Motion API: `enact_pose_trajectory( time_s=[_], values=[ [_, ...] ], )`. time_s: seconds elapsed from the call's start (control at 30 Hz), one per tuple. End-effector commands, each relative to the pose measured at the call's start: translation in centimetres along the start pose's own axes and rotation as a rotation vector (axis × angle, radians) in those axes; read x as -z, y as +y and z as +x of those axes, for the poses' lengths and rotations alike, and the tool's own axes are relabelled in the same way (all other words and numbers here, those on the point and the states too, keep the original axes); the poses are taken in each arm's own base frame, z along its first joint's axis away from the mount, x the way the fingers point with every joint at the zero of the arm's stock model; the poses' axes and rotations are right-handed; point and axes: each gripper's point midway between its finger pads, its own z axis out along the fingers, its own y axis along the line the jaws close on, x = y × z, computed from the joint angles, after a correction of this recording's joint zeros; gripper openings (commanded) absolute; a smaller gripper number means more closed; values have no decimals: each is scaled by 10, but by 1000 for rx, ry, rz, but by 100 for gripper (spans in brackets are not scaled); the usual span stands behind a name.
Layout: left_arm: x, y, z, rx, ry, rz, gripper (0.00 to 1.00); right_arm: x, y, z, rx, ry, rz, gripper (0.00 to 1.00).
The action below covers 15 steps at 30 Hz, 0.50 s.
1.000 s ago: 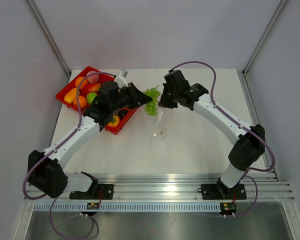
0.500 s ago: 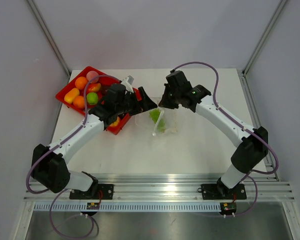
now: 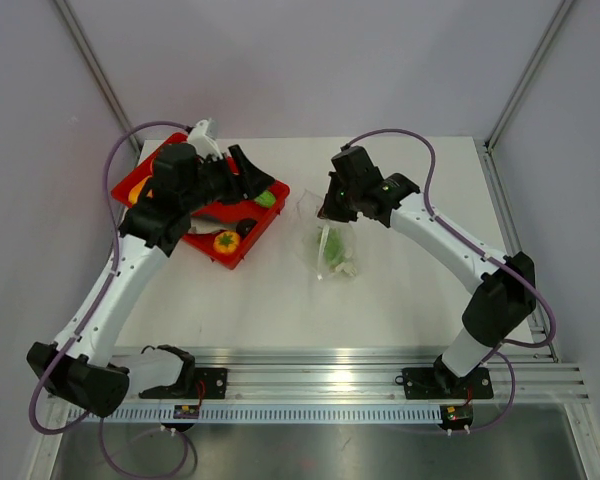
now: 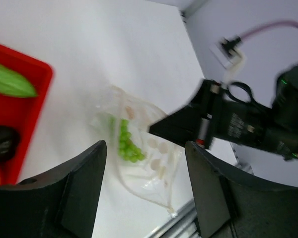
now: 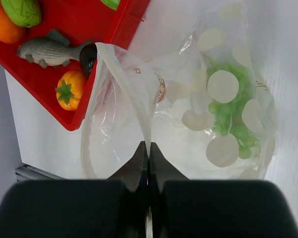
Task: Place the food in the zip-top bag and seal the zipper
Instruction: Pick up the fake vegetable from the bin.
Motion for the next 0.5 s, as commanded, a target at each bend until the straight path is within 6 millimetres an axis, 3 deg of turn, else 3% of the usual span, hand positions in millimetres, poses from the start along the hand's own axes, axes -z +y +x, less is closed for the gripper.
enact_pose_trajectory(
  time_s=[0.0, 0.07, 0.1, 0.17, 0.27, 0.47],
  values=[
    [0, 72, 0, 31, 34, -241, 67, 21, 8, -14, -15, -64, -40, 0],
    [-6, 118, 15, -6, 122, -412, 70, 26, 5, -16, -10, -75, -33, 0],
    [-7, 128, 15, -23, 148, -465, 71, 28, 5, -17, -7, -82, -32, 0],
    [-10, 168, 42, -39, 288, -612, 72, 32, 5, -18, -3, -88, -32, 0],
    [-13, 194, 65, -29, 364, -699, 74, 35, 6, -19, 2, -90, -34, 0],
    [-12, 226, 90, -18, 426, -815, 82, 31, 4, -17, 5, -80, -27, 0]
  ],
)
